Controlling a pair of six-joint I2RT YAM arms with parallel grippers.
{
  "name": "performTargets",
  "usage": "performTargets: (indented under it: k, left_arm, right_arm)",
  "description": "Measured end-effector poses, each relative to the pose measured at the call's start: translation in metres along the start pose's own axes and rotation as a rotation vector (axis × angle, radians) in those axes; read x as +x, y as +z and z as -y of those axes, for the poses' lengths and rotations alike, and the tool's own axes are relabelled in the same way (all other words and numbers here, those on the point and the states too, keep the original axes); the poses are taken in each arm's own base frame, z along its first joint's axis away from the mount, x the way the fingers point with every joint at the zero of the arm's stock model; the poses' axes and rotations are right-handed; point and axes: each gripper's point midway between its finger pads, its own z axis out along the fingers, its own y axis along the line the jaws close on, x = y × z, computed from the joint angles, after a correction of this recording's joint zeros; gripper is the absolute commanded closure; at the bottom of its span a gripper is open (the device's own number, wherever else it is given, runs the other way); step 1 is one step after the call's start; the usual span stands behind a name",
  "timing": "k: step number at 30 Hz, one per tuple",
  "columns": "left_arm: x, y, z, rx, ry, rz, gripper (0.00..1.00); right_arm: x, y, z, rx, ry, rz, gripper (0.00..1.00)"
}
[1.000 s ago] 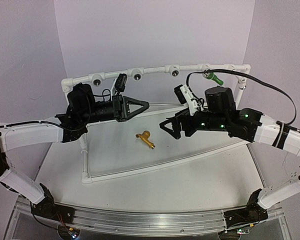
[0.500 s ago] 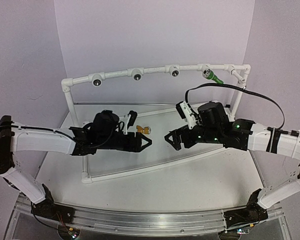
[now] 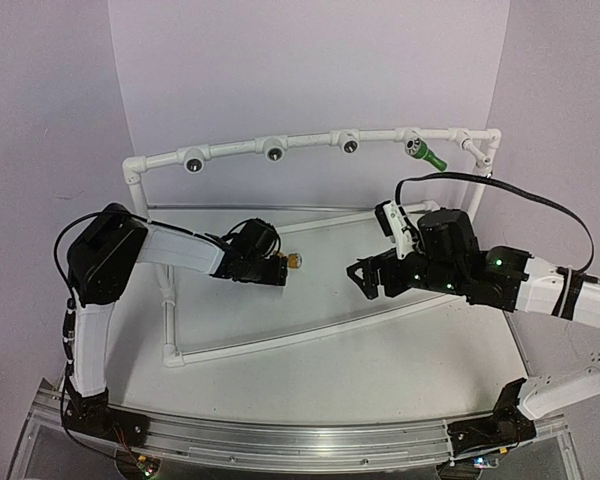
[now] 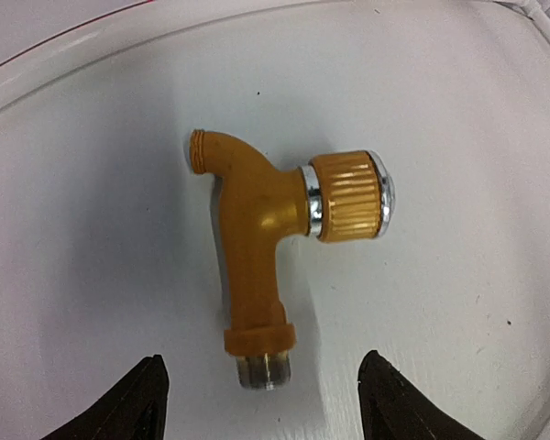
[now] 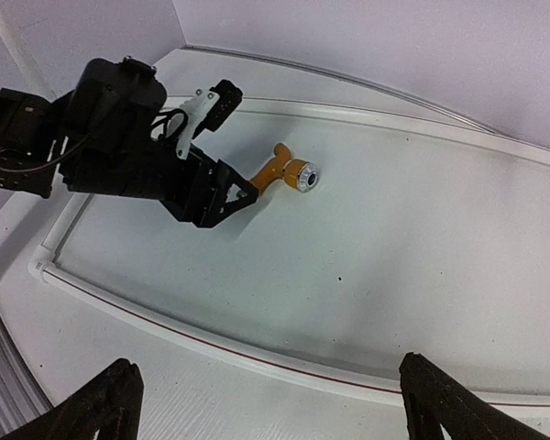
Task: Install the water faucets
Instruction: Pick up the water faucet from the center of the board, then pass from the left arm to the right
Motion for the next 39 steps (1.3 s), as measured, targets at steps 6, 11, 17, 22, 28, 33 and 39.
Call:
performTargets:
  k: [6,11,17,22,28,33,39]
  left_arm:
    - [-0.001,0.033,0.006,-0.001,0.08,-0.009,0.48]
    - [-0.002,0.044,0.008,-0.002,0.125,-0.008,0.87]
    - [0.014,0.026,0.009,0.061,0.167,-0.055,1.0]
    - [0.041,-0.035,0.032,0.288,0.198,-0.18,1.0]
    - [0.024,-0.138,0.092,0.708,0.208,-0.194,1.0]
    - [0.023,-0.221,0.13,1.076,0.235,-0.252,1.0]
    - [0.041,-0.28,0.137,1.337,0.272,-0.345,1.0]
  right_arm:
    - [0.0,-0.005,0.003,0.011,0.002,0.013,0.02]
    - [-0.001,-0.005,0.004,0.017,-0.004,0.014,0.02]
    - [0.001,-0.005,0.004,0.017,-0.12,0.007,0.02]
    - [0.005,-0.006,-0.009,-0.063,-0.339,-0.004,0.02]
    - [0.004,-0.011,-0.044,-0.265,-0.677,0.067,0.02]
    - [0.001,-0.016,-0.072,-0.411,-0.882,0.168,0.05]
    - [0.001,-0.014,-0.094,-0.537,-0.962,0.21,0.07]
